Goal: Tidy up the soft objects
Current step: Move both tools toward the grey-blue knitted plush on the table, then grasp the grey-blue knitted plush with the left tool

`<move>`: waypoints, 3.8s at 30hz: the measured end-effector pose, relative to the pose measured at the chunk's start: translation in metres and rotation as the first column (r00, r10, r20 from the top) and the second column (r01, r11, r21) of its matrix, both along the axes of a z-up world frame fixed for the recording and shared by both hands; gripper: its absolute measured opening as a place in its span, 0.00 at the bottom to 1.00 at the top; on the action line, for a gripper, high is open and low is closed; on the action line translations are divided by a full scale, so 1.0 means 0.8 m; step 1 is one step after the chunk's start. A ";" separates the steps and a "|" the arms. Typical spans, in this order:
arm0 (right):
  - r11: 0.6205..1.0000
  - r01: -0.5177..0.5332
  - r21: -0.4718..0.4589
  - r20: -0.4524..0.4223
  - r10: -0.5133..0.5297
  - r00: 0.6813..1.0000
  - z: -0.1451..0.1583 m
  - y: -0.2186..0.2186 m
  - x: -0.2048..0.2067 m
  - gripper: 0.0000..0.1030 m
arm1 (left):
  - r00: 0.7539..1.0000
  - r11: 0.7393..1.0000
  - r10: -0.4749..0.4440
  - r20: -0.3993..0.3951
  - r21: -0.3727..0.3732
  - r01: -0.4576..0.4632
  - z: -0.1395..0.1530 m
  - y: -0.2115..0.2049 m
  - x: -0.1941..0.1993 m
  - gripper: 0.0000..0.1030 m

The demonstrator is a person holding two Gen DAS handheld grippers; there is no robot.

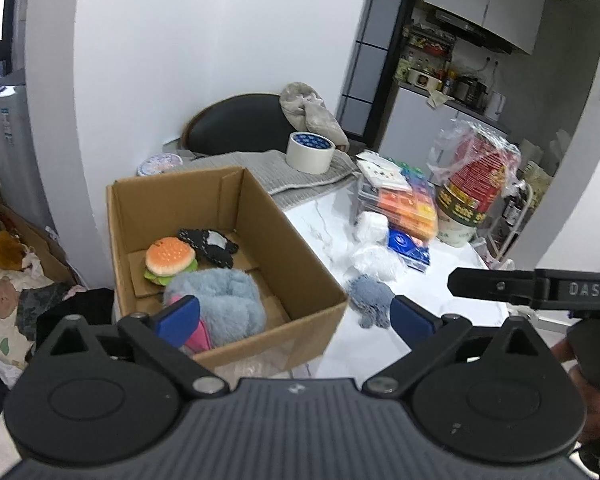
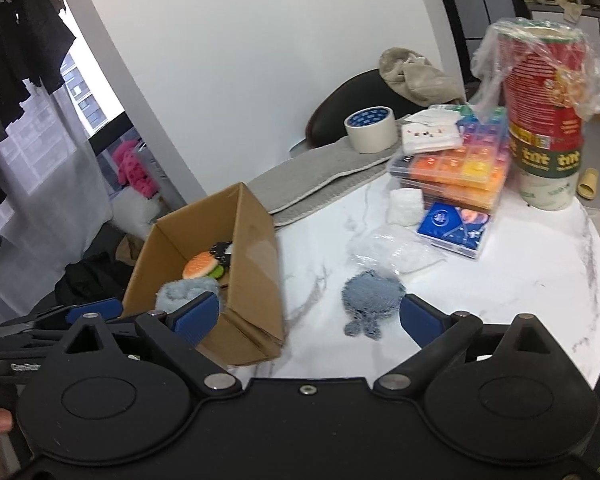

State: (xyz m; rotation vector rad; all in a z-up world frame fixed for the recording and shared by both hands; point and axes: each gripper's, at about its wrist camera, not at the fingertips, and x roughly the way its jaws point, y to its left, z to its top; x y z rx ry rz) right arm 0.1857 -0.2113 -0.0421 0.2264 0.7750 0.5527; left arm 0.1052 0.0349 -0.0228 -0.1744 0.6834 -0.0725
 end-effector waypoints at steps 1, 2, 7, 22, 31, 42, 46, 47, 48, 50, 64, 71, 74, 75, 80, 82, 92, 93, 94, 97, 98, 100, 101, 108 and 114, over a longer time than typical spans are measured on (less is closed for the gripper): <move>1.000 0.003 -0.005 0.003 -0.002 1.000 -0.002 -0.002 -0.001 0.95 | 1.000 1.000 -0.009 -0.002 -0.008 0.009 -0.001 0.000 -0.002 0.98; 1.000 0.004 -0.011 0.009 -0.004 1.000 -0.003 -0.003 -0.003 0.95 | 1.000 1.000 -0.017 -0.002 -0.014 0.017 -0.002 -0.001 -0.003 0.98; 1.000 0.021 -0.021 0.025 -0.021 0.999 -0.010 -0.010 -0.004 0.95 | 0.999 0.998 -0.054 -0.005 -0.019 0.054 -0.006 -0.015 -0.002 0.98; 0.997 0.073 0.016 0.019 -0.073 0.997 -0.023 -0.064 0.006 0.81 | 0.988 0.988 -0.139 0.065 -0.065 0.143 -0.009 -0.061 0.018 0.84; 0.994 0.098 0.037 -0.004 -0.098 0.995 -0.034 -0.095 0.018 0.77 | 0.987 0.982 -0.154 0.042 -0.104 0.157 -0.028 -0.094 0.052 0.61; 0.994 0.103 0.048 -0.034 -0.101 0.994 -0.050 -0.109 0.037 0.77 | 0.996 0.995 -0.088 -0.028 -0.058 0.086 -0.059 -0.111 0.087 0.64; 0.995 0.091 0.047 -0.038 -0.089 0.995 -0.053 -0.106 0.047 0.77 | 0.998 0.998 -0.060 -0.035 -0.007 0.060 -0.061 -0.120 0.087 0.67; 0.995 0.088 0.047 -0.038 -0.086 0.996 -0.054 -0.105 0.049 0.77 | 0.998 0.999 -0.052 -0.038 -0.001 0.052 -0.061 -0.121 0.088 0.68; 0.995 0.084 0.046 -0.037 -0.082 0.996 -0.054 -0.103 0.051 0.77 | 0.998 0.999 -0.044 -0.043 0.006 0.044 -0.062 -0.122 0.088 0.69; 0.996 0.074 0.043 -0.036 -0.073 0.997 -0.055 -0.100 0.055 0.78 | 0.998 0.999 -0.018 -0.062 0.030 0.019 -0.064 -0.126 0.087 0.70; 1.000 0.025 0.014 -0.037 -0.024 0.999 -0.065 -0.081 0.084 0.78 | 0.992 0.992 0.116 -0.045 0.049 -0.114 -0.095 -0.138 0.061 0.74; 1.000 -0.021 -0.020 -0.019 0.021 1.000 -0.059 -0.074 0.099 0.73 | 0.990 0.990 0.144 0.014 0.012 -0.144 -0.116 -0.157 0.077 0.73; 0.999 -0.039 -0.025 -0.029 0.038 0.999 -0.061 -0.073 0.106 0.67 | 0.988 0.988 0.154 -0.001 0.003 -0.154 -0.126 -0.161 0.092 0.73; 0.999 -0.044 -0.026 -0.033 0.043 0.999 -0.063 -0.073 0.109 0.66 | 0.987 0.987 0.162 0.001 0.006 -0.162 -0.128 -0.163 0.097 0.73; 0.998 -0.063 -0.028 -0.045 0.061 0.997 -0.072 -0.070 0.121 0.65 | 0.982 0.981 0.190 -0.007 0.022 -0.190 -0.137 -0.166 0.118 0.72; 0.997 -0.073 -0.033 -0.042 0.072 0.997 -0.076 -0.068 0.127 0.65 | 0.981 0.980 0.195 -0.009 0.034 -0.194 -0.139 -0.169 0.125 0.72; 0.987 -0.146 -0.064 -0.019 0.145 0.989 -0.088 -0.049 0.144 0.63 | 0.979 0.979 0.202 -0.039 0.027 -0.201 -0.148 -0.165 0.138 0.37; 0.986 -0.154 -0.064 -0.015 0.153 0.988 -0.088 -0.046 0.145 0.63 | 0.978 0.979 0.204 -0.042 0.023 -0.203 -0.147 -0.164 0.138 0.32; 0.985 -0.161 -0.064 -0.013 0.160 0.987 -0.088 -0.044 0.147 0.62 | 0.978 0.979 0.206 -0.045 0.017 -0.205 -0.147 -0.163 0.138 0.29; 0.983 -0.171 -0.070 -0.005 0.171 0.985 -0.087 -0.039 0.150 0.60 | 0.976 0.977 0.211 -0.048 -0.014 -0.212 -0.143 -0.158 0.134 0.26; 0.982 -0.176 -0.074 -0.005 0.176 0.984 -0.087 -0.037 0.151 0.59 | 0.976 0.977 0.212 -0.046 -0.025 -0.214 -0.141 -0.156 0.131 0.26; 0.980 -0.185 -0.078 -0.006 0.185 0.983 -0.088 -0.034 0.153 0.58 | 0.977 0.977 0.208 -0.037 -0.040 -0.209 -0.134 -0.157 0.124 0.25; 0.979 -0.188 -0.078 -0.006 0.189 0.982 -0.087 -0.033 0.154 0.57 | 0.979 0.978 0.202 -0.034 -0.046 -0.204 -0.131 -0.158 0.121 0.25; 0.971 -0.216 -0.099 0.011 0.218 0.976 -0.083 -0.019 0.155 0.57 | 0.978 0.975 0.208 -0.017 -0.077 -0.208 -0.115 -0.157 0.099 0.25; 0.939 -0.288 -0.189 0.044 0.301 0.952 -0.082 0.013 0.153 0.58 | 0.967 0.958 0.254 -0.034 -0.131 -0.256 -0.113 -0.139 0.086 0.25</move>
